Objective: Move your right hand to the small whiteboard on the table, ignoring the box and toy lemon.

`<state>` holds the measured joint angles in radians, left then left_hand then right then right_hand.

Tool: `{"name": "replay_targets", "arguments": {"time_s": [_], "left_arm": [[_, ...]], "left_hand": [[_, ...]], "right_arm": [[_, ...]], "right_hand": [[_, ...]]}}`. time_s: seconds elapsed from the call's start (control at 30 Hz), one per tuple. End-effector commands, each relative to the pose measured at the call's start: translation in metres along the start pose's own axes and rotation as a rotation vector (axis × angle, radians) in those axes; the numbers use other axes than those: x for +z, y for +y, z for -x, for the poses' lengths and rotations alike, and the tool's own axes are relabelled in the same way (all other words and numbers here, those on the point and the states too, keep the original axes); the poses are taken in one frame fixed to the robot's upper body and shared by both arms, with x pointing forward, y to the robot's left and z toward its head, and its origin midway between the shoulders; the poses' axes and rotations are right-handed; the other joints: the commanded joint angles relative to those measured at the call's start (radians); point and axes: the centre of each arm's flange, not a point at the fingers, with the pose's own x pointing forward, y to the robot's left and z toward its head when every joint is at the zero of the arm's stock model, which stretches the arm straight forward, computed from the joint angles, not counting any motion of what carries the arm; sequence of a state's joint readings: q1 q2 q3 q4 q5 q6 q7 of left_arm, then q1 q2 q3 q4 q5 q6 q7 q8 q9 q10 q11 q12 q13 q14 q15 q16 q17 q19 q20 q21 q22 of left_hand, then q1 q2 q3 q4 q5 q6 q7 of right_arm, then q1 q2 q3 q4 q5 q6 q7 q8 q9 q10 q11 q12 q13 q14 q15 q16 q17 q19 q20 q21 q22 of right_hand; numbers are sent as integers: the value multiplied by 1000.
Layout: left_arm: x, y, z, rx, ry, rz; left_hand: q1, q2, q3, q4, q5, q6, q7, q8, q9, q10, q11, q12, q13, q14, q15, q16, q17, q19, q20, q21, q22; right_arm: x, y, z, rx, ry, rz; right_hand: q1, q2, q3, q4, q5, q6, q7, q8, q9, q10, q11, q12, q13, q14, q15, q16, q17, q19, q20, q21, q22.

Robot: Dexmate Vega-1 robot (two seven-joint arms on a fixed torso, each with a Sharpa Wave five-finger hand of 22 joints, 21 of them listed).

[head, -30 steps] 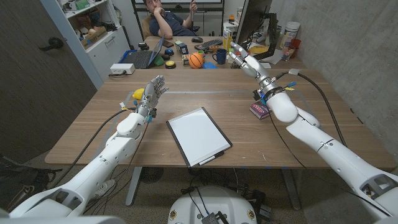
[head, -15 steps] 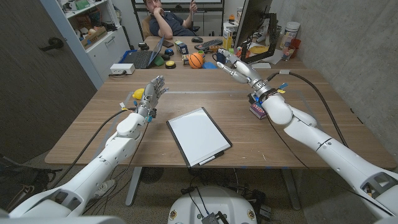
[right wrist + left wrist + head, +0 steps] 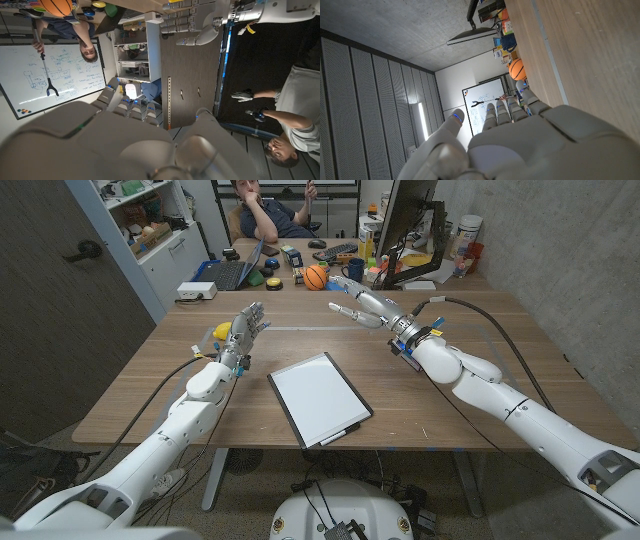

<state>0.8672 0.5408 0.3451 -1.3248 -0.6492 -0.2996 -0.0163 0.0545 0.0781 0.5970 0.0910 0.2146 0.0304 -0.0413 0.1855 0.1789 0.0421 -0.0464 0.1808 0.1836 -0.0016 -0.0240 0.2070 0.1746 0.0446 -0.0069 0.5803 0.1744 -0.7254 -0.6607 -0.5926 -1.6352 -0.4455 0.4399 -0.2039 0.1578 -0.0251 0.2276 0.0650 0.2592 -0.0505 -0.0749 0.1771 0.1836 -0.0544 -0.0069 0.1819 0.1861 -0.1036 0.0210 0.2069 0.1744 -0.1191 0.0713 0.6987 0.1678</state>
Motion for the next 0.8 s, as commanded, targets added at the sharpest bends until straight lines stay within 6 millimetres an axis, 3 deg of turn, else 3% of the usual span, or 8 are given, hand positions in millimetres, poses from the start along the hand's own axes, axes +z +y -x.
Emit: {"name": "replay_targets", "arguments": {"time_s": [0.03, 0.27, 0.8], "left_arm": [[1, 3, 1, 0, -1, 2], [2, 4, 1, -5, -3, 3], [0, 7, 4, -9, 9, -1]], "left_hand": [[-6, 3, -7, 3, 4, 1, -7, 5, 5, 10, 3, 7, 6, -3, -8, 1, 4, 10, -3, -2, 6], [-9, 3, -8, 5, 4, 2, -8, 5, 5, 10, 3, 7, 6, -3, -8, 1, 5, 11, -4, -4, 6], [-11, 3, -11, 8, 5, 1, -8, 5, 5, 10, 4, 7, 6, -3, -7, 1, 5, 13, -3, -9, 6]], "right_arm": [[24, 23, -5, 99, -113, 58], [32, 35, -5, 159, -150, 79], [34, 67, -5, 275, -170, 111]], "right_hand": [[11, 2, -4, -8, 8, 18, -10, 12, 2, 13, 0, 8, 2, 13, -15, 7, 2, 0, -20, -9, 1], [14, 14, -6, -6, 14, 45, -40, 20, 2, 23, -9, 10, 1, 20, -35, 8, 2, 3, -45, -23, 2], [-29, 52, -18, 31, 19, 30, -49, 13, 2, 40, -18, 13, 1, 31, -30, 16, 10, 6, -52, -42, 3]]}}
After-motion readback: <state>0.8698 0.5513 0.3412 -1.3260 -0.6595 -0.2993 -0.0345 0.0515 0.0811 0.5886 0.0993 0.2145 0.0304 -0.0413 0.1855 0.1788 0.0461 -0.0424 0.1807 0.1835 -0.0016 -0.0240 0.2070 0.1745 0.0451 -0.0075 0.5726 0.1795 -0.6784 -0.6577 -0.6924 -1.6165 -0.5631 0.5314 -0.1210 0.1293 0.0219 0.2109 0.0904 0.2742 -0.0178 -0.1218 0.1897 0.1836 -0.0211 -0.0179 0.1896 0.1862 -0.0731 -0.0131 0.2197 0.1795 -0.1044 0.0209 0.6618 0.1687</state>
